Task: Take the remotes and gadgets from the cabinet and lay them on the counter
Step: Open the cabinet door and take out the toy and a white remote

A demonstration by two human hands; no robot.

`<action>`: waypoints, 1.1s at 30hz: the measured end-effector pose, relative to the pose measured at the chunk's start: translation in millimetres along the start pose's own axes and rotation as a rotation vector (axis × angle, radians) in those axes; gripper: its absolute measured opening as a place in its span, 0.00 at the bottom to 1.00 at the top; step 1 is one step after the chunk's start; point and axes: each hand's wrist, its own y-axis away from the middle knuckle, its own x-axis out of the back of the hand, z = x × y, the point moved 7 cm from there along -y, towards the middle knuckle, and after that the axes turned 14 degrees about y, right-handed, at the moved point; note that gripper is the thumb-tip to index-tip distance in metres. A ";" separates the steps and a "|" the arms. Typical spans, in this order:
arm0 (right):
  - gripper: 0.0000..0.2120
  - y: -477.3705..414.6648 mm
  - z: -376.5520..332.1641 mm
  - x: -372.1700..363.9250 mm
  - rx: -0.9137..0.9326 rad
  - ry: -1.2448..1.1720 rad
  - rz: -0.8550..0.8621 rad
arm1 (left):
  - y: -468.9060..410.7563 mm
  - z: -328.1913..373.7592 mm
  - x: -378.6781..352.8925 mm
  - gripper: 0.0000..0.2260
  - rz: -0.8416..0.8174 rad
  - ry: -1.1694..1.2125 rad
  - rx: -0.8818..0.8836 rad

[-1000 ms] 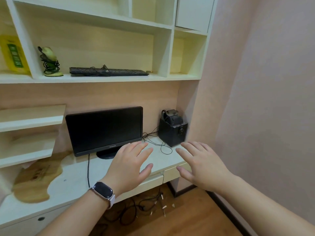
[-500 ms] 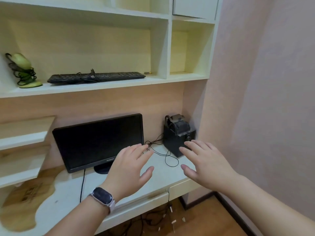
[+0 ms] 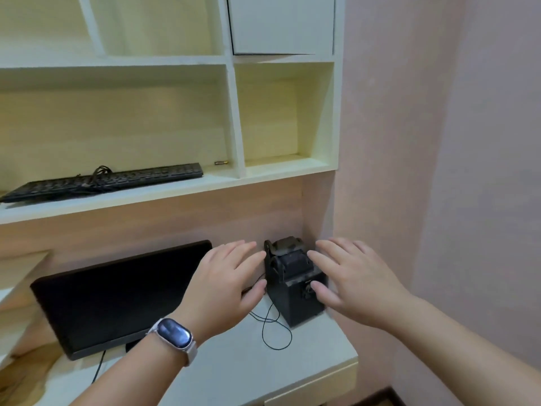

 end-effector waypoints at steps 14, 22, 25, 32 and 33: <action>0.25 -135.8 42.2 5.7 0.047 0.047 0.167 | -118.8 -71.4 27.0 0.20 0.147 -0.123 -0.094; 0.24 -242.1 60.2 42.5 0.048 0.224 0.386 | -211.5 -129.2 86.4 0.19 0.344 -0.133 -0.214; 0.24 -280.9 66.1 59.2 0.066 0.302 0.451 | -242.9 -141.0 109.7 0.18 0.418 -0.177 -0.292; 0.22 -349.8 76.0 89.0 0.132 0.514 0.555 | -296.3 -159.4 128.7 0.15 0.508 -0.274 -0.503; 0.22 -358.0 78.2 93.1 0.143 0.529 0.562 | -300.1 -160.7 128.2 0.15 0.516 -0.293 -0.520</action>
